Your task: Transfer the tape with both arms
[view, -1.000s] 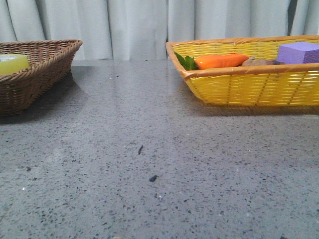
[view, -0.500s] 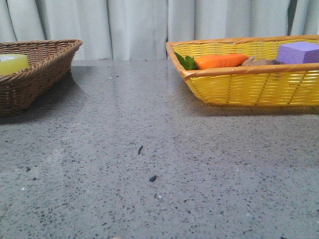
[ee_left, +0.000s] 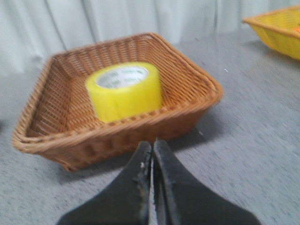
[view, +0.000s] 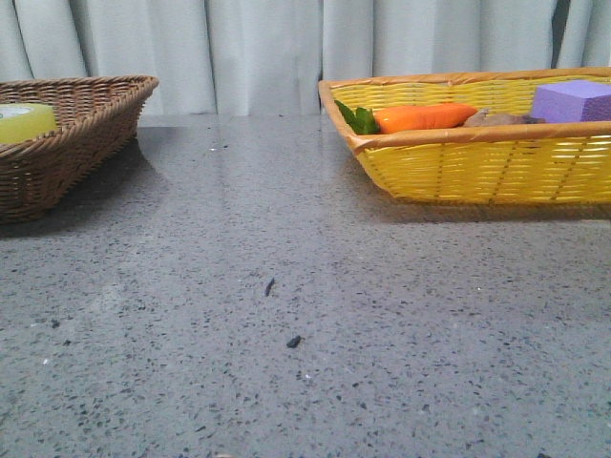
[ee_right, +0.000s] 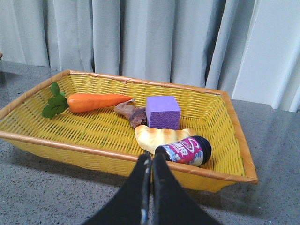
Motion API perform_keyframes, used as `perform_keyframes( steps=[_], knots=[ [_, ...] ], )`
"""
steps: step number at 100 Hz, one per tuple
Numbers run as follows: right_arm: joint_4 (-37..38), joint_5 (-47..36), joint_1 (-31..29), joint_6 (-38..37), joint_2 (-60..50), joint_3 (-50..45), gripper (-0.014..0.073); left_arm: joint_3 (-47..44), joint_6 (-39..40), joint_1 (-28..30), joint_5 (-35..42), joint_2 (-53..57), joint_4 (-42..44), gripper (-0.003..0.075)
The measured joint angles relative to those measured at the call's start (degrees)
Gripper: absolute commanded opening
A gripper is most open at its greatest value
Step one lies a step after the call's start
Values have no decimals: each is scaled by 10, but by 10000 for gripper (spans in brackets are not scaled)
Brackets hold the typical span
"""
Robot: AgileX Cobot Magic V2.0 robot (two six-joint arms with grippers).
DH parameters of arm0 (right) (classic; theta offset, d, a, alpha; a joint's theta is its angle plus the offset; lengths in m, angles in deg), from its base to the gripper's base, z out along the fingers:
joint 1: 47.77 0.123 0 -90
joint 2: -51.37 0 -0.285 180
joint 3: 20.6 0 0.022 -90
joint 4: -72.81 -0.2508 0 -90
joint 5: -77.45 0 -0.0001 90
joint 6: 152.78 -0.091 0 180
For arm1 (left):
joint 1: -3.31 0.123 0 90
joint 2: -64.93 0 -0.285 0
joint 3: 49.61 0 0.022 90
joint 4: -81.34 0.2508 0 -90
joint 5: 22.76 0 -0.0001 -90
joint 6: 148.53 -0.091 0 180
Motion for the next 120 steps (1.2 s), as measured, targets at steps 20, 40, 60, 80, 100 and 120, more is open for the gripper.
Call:
perform_keyframes(
  steps=[20,40,60,80,100,120],
  knots=[
    [0,0,0,0,0,0,-67,-68,26,44,141,22,9,-20],
    [0,0,0,0,0,0,-67,-118,117,55,158,22,50,-20],
    [0,1,0,0,0,0,-67,-118,134,55,98,22,62,-20],
    [0,1,0,0,0,0,-67,-118,168,55,29,22,63,-20],
    [0,1,0,0,0,0,-67,-118,175,55,29,22,63,-20],
    [0,1,0,0,0,0,-67,-118,175,55,29,22,63,-20]
  ],
)
